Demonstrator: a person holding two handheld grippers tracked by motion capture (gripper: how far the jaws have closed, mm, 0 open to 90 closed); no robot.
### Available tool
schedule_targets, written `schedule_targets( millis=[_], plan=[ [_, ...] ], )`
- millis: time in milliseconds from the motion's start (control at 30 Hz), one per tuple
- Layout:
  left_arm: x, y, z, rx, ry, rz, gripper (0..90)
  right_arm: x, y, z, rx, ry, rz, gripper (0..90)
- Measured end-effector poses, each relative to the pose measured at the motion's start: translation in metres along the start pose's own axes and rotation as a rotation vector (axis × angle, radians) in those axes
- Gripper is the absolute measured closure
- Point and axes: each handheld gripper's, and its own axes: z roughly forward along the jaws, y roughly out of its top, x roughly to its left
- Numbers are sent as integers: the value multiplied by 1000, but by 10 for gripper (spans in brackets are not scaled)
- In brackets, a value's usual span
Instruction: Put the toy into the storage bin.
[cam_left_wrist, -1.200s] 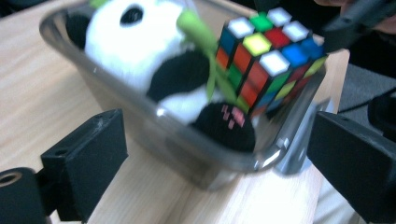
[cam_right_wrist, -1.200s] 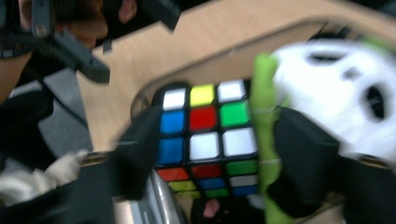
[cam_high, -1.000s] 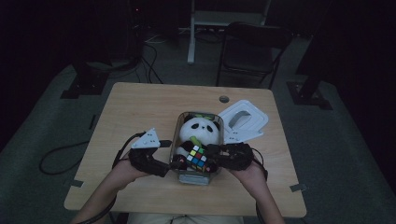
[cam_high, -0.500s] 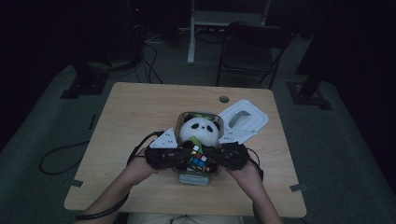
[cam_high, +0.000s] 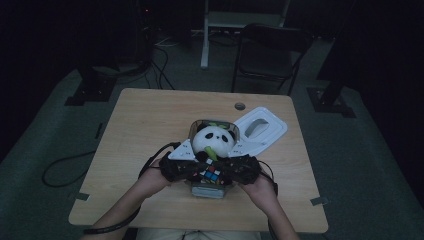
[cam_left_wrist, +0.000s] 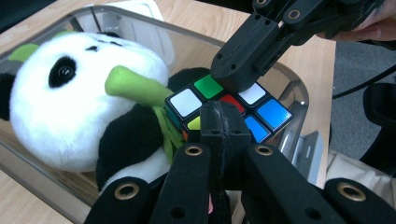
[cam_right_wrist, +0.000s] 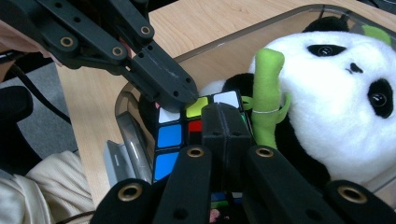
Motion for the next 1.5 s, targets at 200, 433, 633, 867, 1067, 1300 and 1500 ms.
schedule_targets(
  millis=[200,433,633,867,1067,1300,1500],
  plan=[
    [2,-2,3,30,16,9,900,-2,-4,4,11,-2,-2,900],
    [4,-2,9,34,8,-1,900,-7,-8,6,14,5,29,900],
    [0,1,17,54,-11,24,900,-9,-8,9,49,-2,29,900],
    [4,-1,21,69,-30,35,900,-9,-9,13,85,-10,24,900],
    [5,0,23,97,-39,49,900,-7,-8,16,104,-19,14,900],
    [4,4,29,146,-27,71,900,-7,-9,19,130,-32,20,900],
    [3,6,33,184,-15,95,900,-7,-7,23,172,-40,-2,900]
  ],
)
